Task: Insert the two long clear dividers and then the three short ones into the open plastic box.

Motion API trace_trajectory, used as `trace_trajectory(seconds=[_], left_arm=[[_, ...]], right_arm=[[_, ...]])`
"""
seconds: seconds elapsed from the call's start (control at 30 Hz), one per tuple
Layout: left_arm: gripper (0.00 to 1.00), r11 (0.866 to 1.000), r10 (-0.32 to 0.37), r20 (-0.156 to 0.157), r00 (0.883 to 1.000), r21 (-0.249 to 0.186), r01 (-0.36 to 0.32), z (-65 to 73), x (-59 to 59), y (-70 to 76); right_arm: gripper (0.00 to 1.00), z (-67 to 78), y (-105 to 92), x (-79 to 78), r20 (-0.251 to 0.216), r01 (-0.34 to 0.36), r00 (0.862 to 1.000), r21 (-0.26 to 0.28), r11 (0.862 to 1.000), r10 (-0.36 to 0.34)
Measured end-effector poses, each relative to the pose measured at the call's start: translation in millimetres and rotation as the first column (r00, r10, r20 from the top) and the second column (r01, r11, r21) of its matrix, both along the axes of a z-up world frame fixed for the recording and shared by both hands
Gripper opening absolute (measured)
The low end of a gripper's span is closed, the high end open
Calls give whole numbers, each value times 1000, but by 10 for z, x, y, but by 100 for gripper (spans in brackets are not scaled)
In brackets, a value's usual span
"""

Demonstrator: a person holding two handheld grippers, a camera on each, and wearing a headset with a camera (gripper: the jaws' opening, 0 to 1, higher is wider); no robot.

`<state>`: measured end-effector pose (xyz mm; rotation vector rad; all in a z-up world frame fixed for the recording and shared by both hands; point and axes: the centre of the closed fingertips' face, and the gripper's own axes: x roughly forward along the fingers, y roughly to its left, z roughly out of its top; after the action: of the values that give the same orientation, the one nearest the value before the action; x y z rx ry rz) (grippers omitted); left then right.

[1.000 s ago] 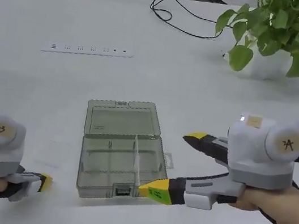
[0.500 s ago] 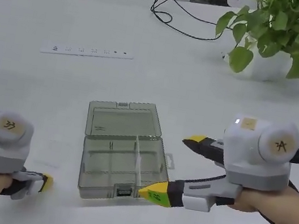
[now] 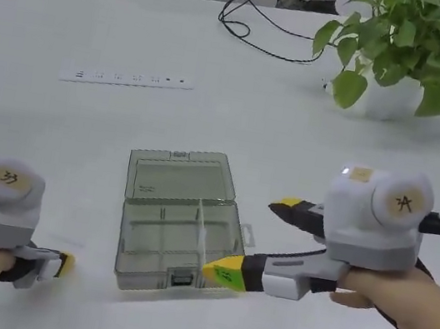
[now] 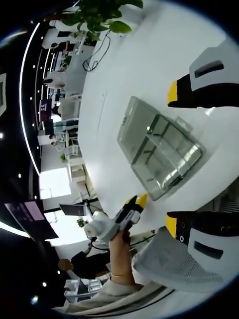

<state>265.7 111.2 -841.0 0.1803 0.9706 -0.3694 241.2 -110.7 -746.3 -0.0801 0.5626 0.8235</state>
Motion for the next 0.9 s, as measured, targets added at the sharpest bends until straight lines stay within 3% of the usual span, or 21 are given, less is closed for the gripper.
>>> trace_trajectory(seconds=[0.2, 0.33, 0.57, 0.6, 0.9], left_arm=[[30, 998, 45, 18, 999, -42, -45, 56, -47, 22], [30, 987, 108, 49, 993, -124, -101, 179, -33, 4], [30, 958, 164, 105, 981, -256, -132, 428, -26, -89], [30, 948, 174, 118, 978, -289, -134, 486, -31, -123], [30, 908, 182, 179, 967, -408, -95, 746, -109, -314]], right_arm=[[81, 22, 17, 16, -19, 31, 999, 30, 999, -31], [77, 77, 54, 44, -30, 60, 998, 65, 996, -58], [66, 208, 203, 102, -73, 116, 992, 170, 979, -104], [64, 236, 239, 114, -76, 121, 991, 190, 974, -108], [54, 340, 539, 135, -129, 136, 986, 288, 948, -102]])
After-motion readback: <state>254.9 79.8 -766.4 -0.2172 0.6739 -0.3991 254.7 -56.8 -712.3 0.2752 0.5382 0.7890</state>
